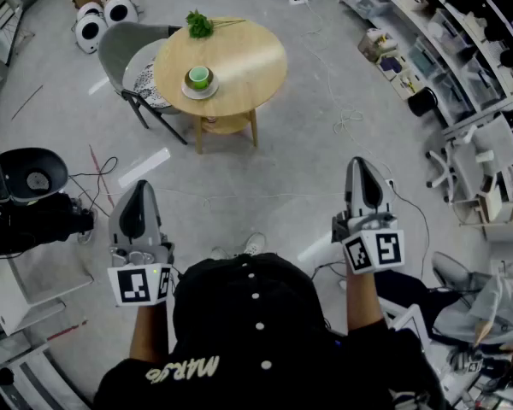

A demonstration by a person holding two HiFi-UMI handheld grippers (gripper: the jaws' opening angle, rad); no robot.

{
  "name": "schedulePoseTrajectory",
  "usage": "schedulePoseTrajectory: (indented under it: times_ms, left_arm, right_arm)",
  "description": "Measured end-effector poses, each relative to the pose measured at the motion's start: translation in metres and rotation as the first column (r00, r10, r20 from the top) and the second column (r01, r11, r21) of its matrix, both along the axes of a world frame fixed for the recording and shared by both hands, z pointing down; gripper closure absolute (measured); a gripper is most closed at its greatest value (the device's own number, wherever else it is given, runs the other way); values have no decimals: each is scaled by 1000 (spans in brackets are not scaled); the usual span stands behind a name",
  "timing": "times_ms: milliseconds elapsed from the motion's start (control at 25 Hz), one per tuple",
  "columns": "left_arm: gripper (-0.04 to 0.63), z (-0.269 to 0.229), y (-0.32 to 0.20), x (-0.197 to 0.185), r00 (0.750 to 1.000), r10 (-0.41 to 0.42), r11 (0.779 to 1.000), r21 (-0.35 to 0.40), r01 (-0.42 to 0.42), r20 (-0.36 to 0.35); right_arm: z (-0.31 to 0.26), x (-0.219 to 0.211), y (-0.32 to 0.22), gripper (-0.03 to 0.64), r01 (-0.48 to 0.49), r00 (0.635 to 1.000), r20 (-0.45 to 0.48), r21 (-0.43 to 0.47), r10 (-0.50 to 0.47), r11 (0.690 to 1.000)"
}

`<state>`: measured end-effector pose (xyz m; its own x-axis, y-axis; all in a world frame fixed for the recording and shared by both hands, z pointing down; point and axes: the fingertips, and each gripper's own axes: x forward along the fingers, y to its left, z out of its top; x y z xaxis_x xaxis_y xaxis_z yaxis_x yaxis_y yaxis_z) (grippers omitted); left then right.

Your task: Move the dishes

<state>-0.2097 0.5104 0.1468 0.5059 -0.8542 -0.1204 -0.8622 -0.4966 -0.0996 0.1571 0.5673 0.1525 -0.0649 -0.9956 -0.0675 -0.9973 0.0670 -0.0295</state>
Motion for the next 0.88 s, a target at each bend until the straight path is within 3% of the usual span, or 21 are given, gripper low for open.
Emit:
schedulePoseTrajectory:
  times_ms: [360,560,880]
  left_arm:
    - [592,-1,-4,-1,1000,0,1000,-2,0,0]
    - [592,1,-6,-1,1000,-1,1000,-7,2,4]
    - [592,5,-10,5,1000,-5,1000,-22,5,-13]
  right_arm:
    - [-1,-2,-5,623,0,1000,-6,-9,0,1000]
    - [-5,-2,-5,621,7,999,47,38,-8,999]
    - [1,2,-5,620,8,1000,-5,29,-8,1000]
